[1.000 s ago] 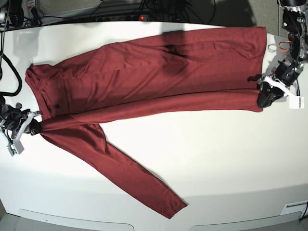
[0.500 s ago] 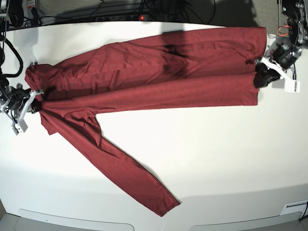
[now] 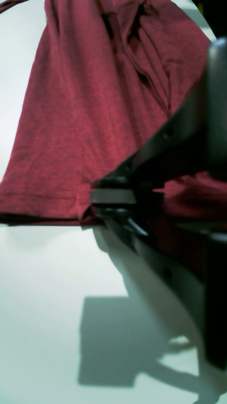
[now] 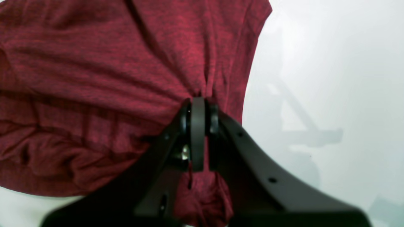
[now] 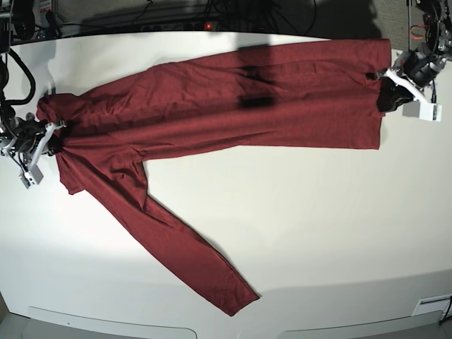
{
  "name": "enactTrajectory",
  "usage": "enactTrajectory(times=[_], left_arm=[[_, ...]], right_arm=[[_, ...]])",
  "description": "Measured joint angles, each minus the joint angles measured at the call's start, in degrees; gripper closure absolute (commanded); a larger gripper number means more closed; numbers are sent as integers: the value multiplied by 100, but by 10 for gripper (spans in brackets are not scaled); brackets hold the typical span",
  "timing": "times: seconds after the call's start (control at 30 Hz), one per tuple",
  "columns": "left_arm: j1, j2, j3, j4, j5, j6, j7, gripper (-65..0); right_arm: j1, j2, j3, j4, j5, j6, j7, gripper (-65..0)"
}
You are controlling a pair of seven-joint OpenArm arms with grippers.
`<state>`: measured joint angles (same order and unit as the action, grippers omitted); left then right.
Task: Fold the T-shirt properly
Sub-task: 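Open the right gripper and move it to the trailing red sleeve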
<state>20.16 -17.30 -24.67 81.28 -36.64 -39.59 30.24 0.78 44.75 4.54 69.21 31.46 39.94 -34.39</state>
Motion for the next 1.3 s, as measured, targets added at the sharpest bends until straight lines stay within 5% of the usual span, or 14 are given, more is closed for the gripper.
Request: enactTrajectory(times=[0.1, 0.2, 0.3, 0.57, 0.9, 1.3], left_arm=[[0, 0, 0, 0, -4, 0, 0, -9], [0, 0, 0, 0, 13, 15, 0, -228], [-2, -2, -2, 0, 15, 15, -17, -334], [-4, -4, -4, 114, -507, 17, -66, -337], [-7, -11, -4, 291, -629, 17, -15, -337], [-4, -15, -4, 291, -634, 17, -20, -337]], right_arm=[[2, 2, 0, 0, 0, 0, -17, -48], [2, 4, 0, 0, 2, -2, -15, -269], [101, 2, 0, -7, 210, -7, 144, -356], [1049, -275, 37, -11, 407, -24, 144, -356], [2774, -1871, 15, -931, -1069, -7, 52, -356], [5080, -2393, -994, -4419, -2817, -326, 442, -356]])
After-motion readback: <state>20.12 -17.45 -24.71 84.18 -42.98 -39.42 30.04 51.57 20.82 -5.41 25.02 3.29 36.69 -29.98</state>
